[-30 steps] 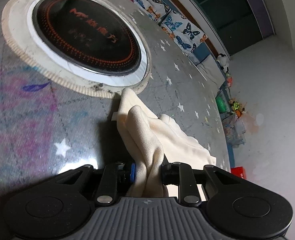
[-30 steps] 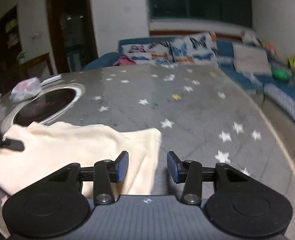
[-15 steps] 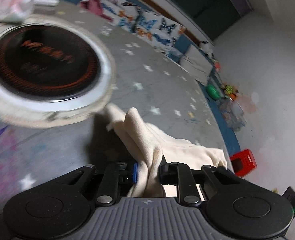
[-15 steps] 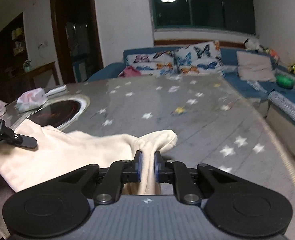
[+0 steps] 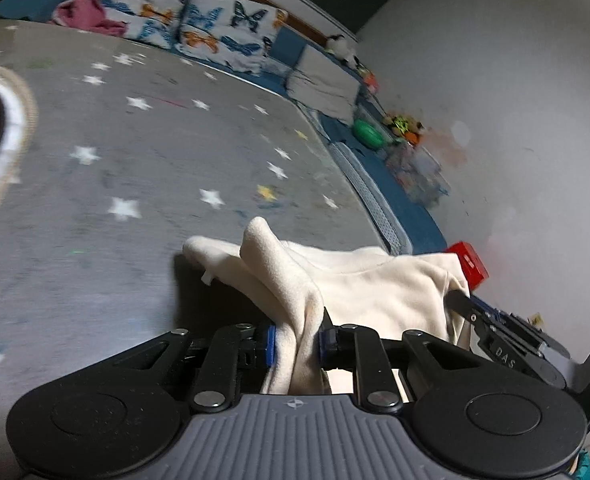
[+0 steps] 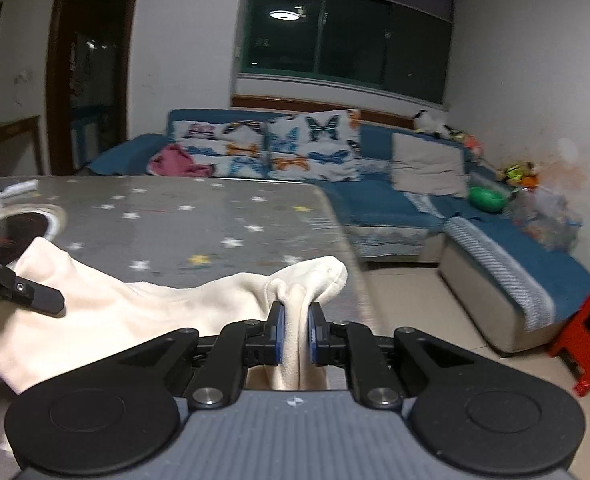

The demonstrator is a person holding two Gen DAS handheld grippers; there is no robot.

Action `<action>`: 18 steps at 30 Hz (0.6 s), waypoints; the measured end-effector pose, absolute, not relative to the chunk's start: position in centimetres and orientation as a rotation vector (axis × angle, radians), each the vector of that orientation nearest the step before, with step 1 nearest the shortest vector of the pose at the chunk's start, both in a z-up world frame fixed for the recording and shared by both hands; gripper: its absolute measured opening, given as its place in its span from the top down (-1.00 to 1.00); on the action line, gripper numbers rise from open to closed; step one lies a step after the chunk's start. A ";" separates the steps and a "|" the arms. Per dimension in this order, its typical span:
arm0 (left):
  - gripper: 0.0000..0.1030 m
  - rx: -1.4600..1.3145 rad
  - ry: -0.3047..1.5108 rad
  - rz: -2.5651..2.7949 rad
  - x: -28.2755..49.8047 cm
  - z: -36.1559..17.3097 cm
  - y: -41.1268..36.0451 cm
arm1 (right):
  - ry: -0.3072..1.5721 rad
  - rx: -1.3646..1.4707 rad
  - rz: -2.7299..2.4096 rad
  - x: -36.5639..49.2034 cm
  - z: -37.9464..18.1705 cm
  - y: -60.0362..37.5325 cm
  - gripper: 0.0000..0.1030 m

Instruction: Fold clothes

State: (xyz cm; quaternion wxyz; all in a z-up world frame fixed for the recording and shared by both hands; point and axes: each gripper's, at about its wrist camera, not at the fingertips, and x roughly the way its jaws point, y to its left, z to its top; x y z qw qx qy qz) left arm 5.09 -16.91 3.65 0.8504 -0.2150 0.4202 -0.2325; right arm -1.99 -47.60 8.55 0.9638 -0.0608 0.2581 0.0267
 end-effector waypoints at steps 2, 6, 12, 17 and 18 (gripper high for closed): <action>0.61 -0.431 0.895 -0.497 5.5 3.2 -18.2 | 0.534 -0.121 0.028 -1.4 8.1 -48.7 0.79; 0.57 -0.388 0.916 -0.508 6.2 2.4 -20.7 | 0.593 -0.111 -0.017 0.0 5.7 -50.5 0.77; 0.20 -0.337 0.916 -0.446 6.2 2.4 -19.7 | 0.602 -0.047 -0.057 0.1 4.4 -52.2 0.54; 0.13 -0.306 0.853 -0.418 6.3 3.7 -19.3 | 0.586 0.021 -0.010 0.6 4.9 -52.7 0.33; 0.12 -0.299 0.841 -0.418 6.3 3.9 -19.4 | 0.587 0.038 0.010 0.9 5.0 -52.7 0.29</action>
